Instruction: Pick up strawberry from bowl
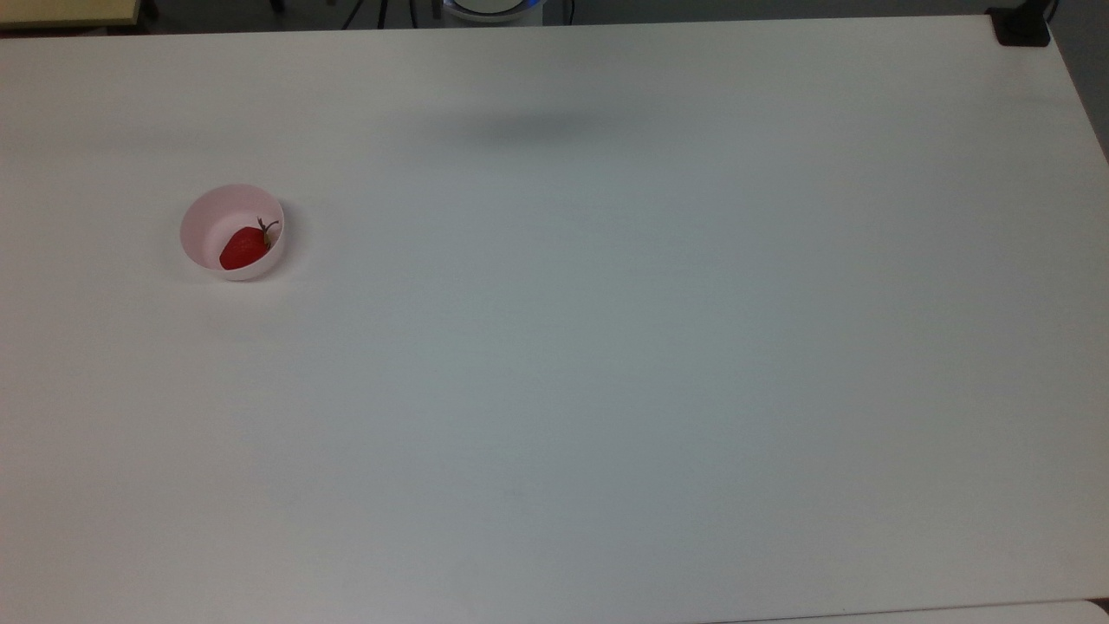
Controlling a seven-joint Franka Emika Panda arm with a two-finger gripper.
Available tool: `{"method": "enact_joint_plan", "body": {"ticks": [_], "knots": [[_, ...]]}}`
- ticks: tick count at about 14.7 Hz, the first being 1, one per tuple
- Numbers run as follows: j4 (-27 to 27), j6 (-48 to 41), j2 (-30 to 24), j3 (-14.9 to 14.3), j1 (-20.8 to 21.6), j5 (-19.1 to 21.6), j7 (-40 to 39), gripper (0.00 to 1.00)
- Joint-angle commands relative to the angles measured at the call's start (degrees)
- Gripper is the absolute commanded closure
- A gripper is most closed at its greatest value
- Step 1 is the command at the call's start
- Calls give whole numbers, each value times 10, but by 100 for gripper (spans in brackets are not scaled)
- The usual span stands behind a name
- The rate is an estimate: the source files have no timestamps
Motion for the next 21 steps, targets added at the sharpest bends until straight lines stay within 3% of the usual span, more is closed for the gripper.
{"method": "enact_joint_plan", "body": {"ticks": [1, 6, 10, 14, 19, 21], "knots": [[-6, -6, -9, -10, 6, 0, 1, 0], [-6, -4, -8, -13, 4, 0, 0, 0], [-4, 14, -5, -14, -21, 2, 1, 0], [-8, 50, 14, -16, -71, 15, 0, 0], [-11, 128, 87, -16, -133, 24, 7, 0], [-14, 180, 122, -16, -161, 40, 10, 13]]}}
